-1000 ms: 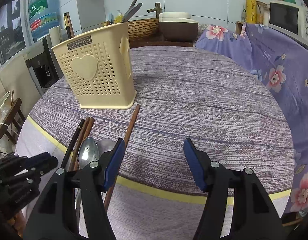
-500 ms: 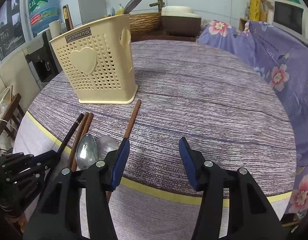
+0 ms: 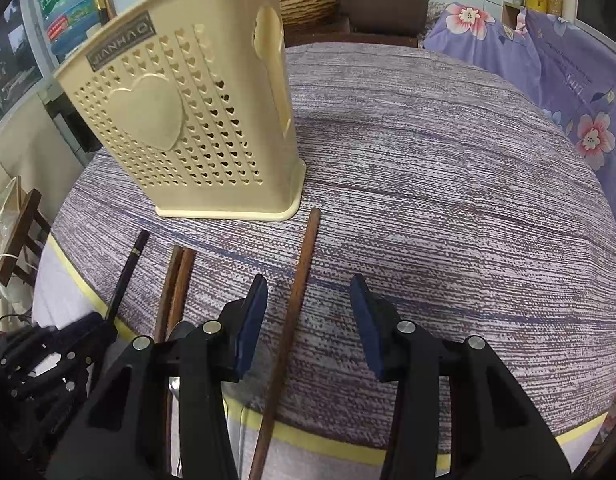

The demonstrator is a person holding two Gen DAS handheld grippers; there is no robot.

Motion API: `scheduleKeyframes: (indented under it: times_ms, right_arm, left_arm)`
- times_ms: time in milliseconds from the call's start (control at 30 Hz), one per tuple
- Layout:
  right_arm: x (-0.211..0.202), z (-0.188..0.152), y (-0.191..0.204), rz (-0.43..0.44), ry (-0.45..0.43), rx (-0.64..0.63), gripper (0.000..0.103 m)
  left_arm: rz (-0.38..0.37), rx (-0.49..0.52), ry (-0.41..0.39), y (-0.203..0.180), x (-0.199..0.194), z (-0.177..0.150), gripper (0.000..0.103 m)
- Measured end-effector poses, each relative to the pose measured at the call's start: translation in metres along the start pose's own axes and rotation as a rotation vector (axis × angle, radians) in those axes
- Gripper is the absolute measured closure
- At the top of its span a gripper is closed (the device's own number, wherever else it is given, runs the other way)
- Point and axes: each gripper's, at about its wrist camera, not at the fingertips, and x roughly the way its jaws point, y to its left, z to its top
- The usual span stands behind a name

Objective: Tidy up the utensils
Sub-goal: 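Grasp another black chopstick with the left tool while the right grasps a brown chopstick, then lift both held chopsticks and carry them over the beige caddy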

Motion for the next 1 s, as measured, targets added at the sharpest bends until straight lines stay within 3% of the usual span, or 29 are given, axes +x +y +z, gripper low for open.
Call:
scheduleKeyframes:
  times_ms: [333, 567, 667, 767, 933, 1000]
  right_arm:
    - [0.016, 0.009, 0.007, -0.073, 0.020, -0.035, 0.071]
    - [0.022, 0.015, 0.010, -0.100, 0.019, -0.065, 0.092]
    - [0.023, 0.016, 0.010, -0.103, 0.013, -0.071, 0.093]
    - [0.023, 0.015, 0.008, -0.095, 0.005, -0.061, 0.093]
    - [0.020, 0.015, 0.002, -0.064, -0.008, -0.027, 0.095]
    - [0.015, 0.016, -0.001, -0.057, -0.027, -0.014, 0.095]
  left_arm:
    - [0.052, 0.011, 0.008, 0.000, 0.026, 0.034, 0.064]
    - [0.058, 0.023, 0.001, -0.003, 0.029, 0.039, 0.064]
    - [0.058, 0.015, 0.000, -0.003, 0.028, 0.038, 0.065]
    - [0.055, 0.009, 0.001, -0.002, 0.029, 0.039, 0.072]
    - [0.064, -0.017, -0.005, 0.004, 0.030, 0.043, 0.094]
    - [0.043, -0.040, -0.003, 0.008, 0.030, 0.043, 0.094]
